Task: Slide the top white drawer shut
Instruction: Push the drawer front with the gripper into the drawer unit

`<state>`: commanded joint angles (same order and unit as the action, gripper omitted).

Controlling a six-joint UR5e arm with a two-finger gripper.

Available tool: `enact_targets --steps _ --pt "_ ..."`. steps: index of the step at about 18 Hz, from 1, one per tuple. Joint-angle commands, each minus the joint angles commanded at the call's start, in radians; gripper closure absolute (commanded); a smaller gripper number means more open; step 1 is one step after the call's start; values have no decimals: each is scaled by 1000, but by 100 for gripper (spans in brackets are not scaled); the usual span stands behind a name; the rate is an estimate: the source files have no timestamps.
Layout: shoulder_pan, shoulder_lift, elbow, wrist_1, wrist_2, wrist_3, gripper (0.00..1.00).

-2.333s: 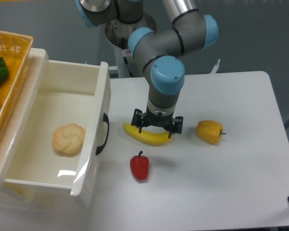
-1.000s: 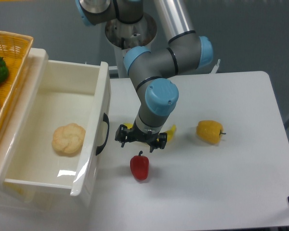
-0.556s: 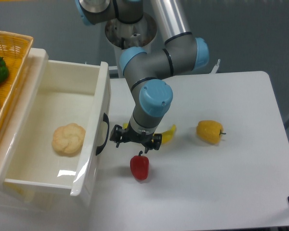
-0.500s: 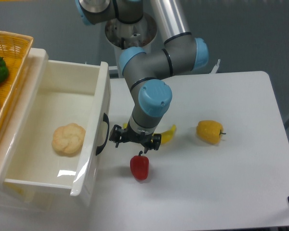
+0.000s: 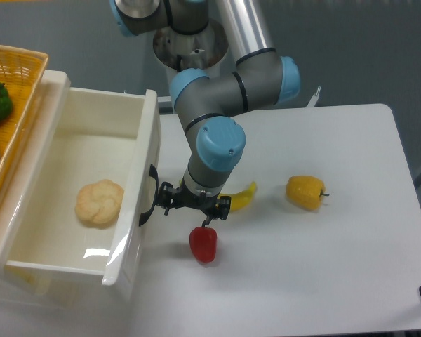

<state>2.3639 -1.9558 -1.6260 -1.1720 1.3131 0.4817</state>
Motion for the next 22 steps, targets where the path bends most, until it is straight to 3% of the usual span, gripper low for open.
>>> enact_targets --steps 22 --pt "-41 9 11 -2 -22 -32 0"
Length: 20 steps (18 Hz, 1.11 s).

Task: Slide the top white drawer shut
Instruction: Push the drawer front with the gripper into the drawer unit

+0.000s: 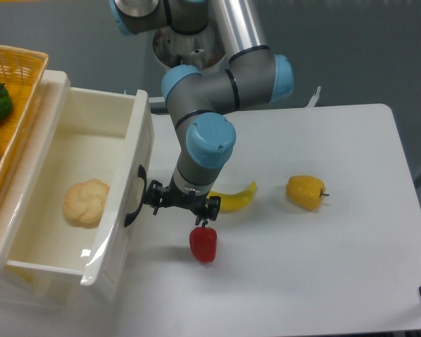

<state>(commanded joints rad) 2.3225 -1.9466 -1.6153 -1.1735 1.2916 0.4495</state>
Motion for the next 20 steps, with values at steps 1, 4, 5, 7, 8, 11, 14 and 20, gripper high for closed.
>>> enact_targets --steps 1,4,5,7,8,11,14,20 --pt "-2 0 2 0 2 -5 0" --pt "-14 2 0 0 2 -9 0" --pt "-17 0 0 0 2 -9 0" --pt "-31 0 0 0 2 -9 0" --pt "-34 -2 0 0 2 -11 0" --pt "-44 0 0 0 2 -14 0" --pt "-52 0 0 0 3 -14 0" --pt "-80 0 2 2 8 -14 0"
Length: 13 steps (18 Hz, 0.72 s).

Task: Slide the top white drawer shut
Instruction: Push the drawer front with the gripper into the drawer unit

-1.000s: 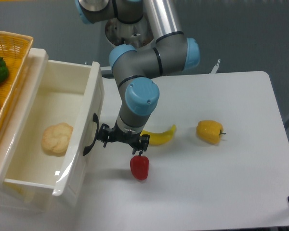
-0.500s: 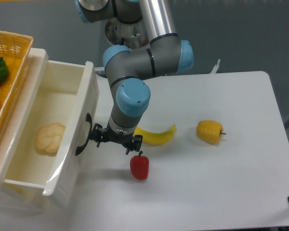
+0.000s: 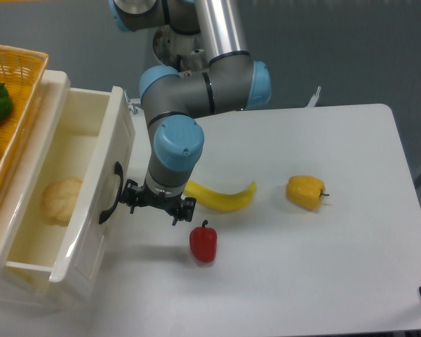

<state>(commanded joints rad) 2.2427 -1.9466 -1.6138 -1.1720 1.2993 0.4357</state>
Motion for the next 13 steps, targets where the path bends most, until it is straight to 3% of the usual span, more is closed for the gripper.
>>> enact_targets --steps 13 --pt "-46 -2 18 0 3 0 0"
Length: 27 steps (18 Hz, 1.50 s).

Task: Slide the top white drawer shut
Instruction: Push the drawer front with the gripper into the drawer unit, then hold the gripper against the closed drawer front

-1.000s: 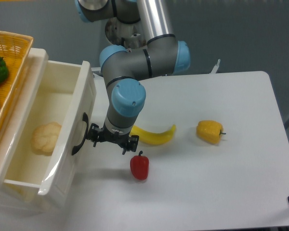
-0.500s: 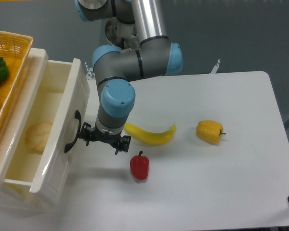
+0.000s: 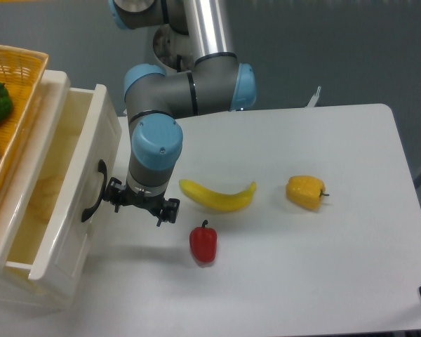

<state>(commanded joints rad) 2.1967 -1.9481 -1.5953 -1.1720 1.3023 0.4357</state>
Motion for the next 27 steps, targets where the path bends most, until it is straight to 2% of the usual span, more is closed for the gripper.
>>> enact_targets --steps 27 --pt "-55 -6 6 0 2 3 0"
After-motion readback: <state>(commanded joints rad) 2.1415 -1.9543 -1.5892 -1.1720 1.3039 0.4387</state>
